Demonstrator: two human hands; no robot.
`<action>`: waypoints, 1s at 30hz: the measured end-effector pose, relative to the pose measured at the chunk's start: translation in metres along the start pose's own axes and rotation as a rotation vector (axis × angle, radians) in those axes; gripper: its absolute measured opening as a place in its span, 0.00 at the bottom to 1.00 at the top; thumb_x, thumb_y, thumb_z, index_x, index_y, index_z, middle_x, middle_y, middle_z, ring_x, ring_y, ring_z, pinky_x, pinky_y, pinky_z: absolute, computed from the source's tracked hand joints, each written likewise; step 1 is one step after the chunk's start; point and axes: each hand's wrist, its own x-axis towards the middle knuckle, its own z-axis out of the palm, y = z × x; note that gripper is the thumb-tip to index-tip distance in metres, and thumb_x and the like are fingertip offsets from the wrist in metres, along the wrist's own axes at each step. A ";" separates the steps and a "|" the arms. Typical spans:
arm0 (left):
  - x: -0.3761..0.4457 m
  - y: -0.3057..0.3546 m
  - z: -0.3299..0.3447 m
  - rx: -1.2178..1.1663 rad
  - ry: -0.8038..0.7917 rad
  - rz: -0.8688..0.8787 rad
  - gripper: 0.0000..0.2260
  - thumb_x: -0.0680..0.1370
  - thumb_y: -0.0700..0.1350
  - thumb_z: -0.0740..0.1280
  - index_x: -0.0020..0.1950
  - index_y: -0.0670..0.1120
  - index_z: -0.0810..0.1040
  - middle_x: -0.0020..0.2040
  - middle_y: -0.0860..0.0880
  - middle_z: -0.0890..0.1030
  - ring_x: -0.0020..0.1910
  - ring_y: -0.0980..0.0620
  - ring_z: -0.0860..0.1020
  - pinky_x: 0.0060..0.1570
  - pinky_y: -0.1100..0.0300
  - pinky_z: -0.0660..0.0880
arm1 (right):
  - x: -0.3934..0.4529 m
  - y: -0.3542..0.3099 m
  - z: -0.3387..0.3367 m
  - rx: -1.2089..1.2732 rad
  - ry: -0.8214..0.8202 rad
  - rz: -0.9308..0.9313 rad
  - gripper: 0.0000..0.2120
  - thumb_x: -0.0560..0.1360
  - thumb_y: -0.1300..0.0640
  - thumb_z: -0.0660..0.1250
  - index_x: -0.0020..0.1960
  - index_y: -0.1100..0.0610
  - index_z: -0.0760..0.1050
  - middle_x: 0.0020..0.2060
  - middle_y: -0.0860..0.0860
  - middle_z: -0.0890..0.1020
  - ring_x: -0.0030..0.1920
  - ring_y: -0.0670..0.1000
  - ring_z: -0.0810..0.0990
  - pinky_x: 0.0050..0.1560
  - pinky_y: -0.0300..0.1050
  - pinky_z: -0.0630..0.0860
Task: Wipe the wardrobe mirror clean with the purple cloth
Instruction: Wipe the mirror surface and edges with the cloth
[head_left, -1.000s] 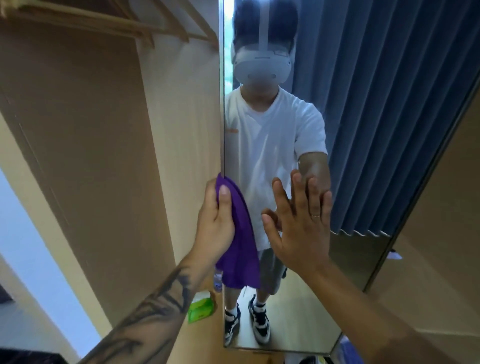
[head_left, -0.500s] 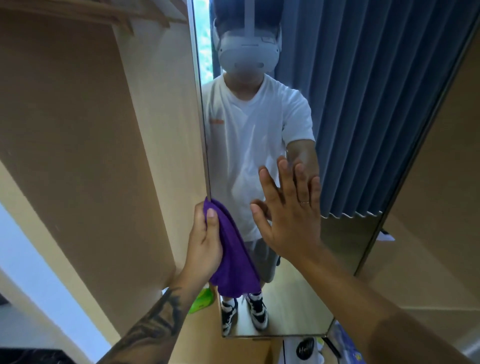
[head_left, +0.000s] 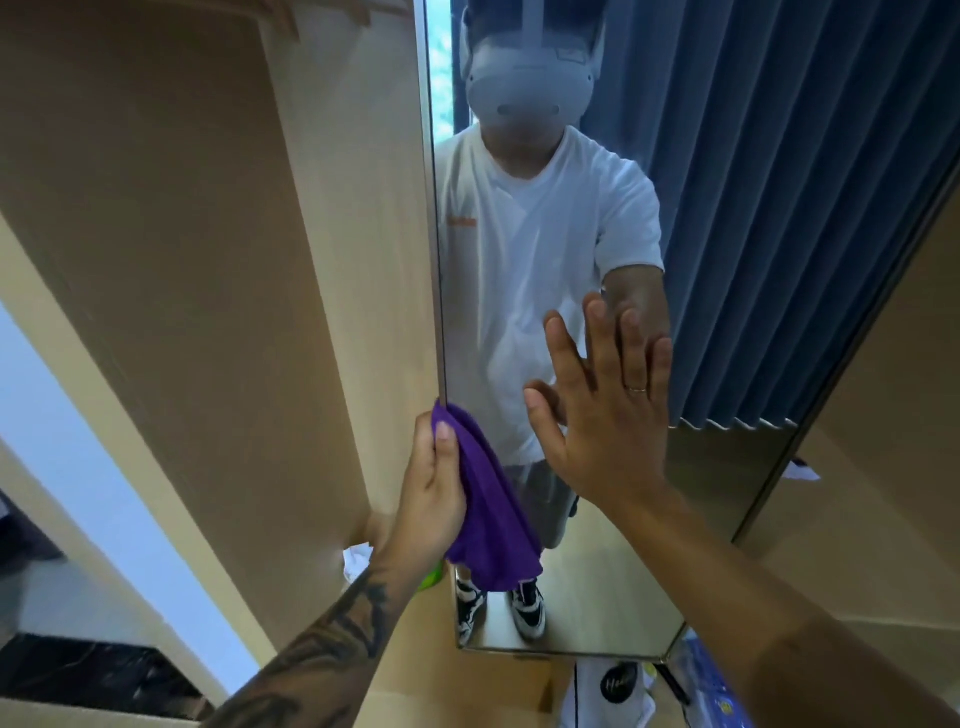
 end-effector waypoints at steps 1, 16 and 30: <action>0.000 -0.001 -0.001 0.008 -0.003 -0.009 0.12 0.86 0.53 0.49 0.57 0.56 0.71 0.46 0.55 0.77 0.41 0.71 0.76 0.44 0.78 0.69 | 0.000 0.000 0.000 0.004 0.002 -0.001 0.33 0.83 0.40 0.61 0.83 0.52 0.57 0.81 0.58 0.56 0.81 0.61 0.54 0.77 0.69 0.56; -0.001 -0.017 -0.002 0.006 -0.004 0.029 0.15 0.86 0.54 0.50 0.57 0.48 0.73 0.41 0.55 0.75 0.38 0.64 0.76 0.42 0.72 0.71 | -0.001 -0.005 -0.002 0.008 -0.024 0.034 0.32 0.83 0.41 0.61 0.82 0.53 0.58 0.80 0.58 0.56 0.79 0.64 0.56 0.76 0.70 0.59; 0.023 0.021 -0.005 0.008 0.083 0.171 0.13 0.88 0.51 0.51 0.51 0.49 0.71 0.37 0.56 0.72 0.36 0.61 0.73 0.42 0.69 0.69 | -0.002 -0.012 -0.006 0.022 -0.039 0.071 0.31 0.83 0.42 0.60 0.82 0.53 0.57 0.80 0.58 0.55 0.80 0.63 0.55 0.76 0.71 0.58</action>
